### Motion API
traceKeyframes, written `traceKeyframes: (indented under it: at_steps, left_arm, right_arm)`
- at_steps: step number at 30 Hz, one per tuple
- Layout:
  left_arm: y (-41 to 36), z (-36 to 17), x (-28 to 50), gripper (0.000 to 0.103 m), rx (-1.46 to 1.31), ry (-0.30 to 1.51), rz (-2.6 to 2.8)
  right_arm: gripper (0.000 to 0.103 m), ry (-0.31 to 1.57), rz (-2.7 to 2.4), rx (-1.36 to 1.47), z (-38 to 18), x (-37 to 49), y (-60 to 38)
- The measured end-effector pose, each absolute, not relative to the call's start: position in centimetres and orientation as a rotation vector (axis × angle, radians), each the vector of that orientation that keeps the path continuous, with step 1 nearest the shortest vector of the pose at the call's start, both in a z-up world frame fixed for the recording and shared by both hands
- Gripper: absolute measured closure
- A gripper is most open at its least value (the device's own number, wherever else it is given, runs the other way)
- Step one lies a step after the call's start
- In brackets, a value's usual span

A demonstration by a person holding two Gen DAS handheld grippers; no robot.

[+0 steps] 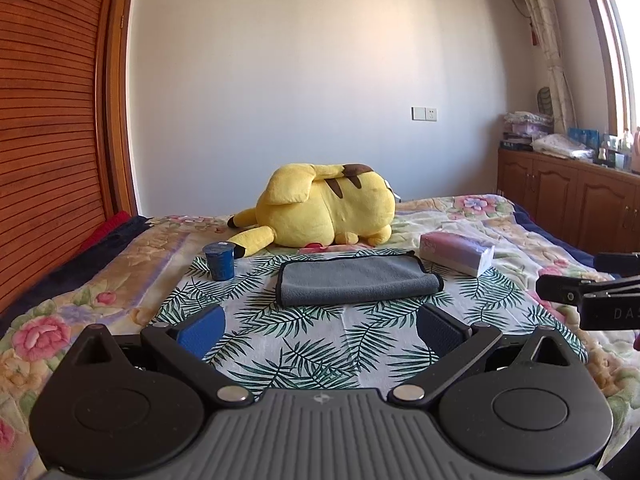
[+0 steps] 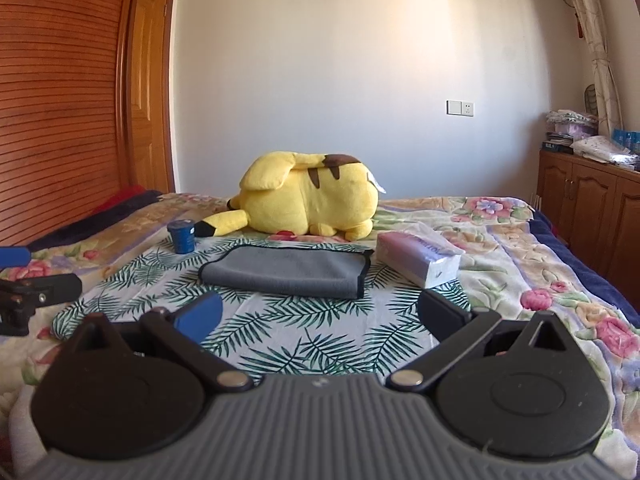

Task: Fold towel

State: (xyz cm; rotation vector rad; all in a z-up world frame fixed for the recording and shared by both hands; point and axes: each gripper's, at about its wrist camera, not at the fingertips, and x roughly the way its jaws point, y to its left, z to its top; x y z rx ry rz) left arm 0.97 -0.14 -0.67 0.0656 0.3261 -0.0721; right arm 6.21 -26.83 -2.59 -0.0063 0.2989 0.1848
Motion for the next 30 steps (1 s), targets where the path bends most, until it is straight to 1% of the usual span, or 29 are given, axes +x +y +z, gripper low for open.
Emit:
traceKeyframes:
  at_steps: [30]
  left_arm:
    - [0.09, -0.98, 1.1, 0.016, 0.066, 0.344, -0.063]
  right_arm:
    - [0.0, 0.301, 0.186, -0.005, -2.7, 6.24, -26.78]
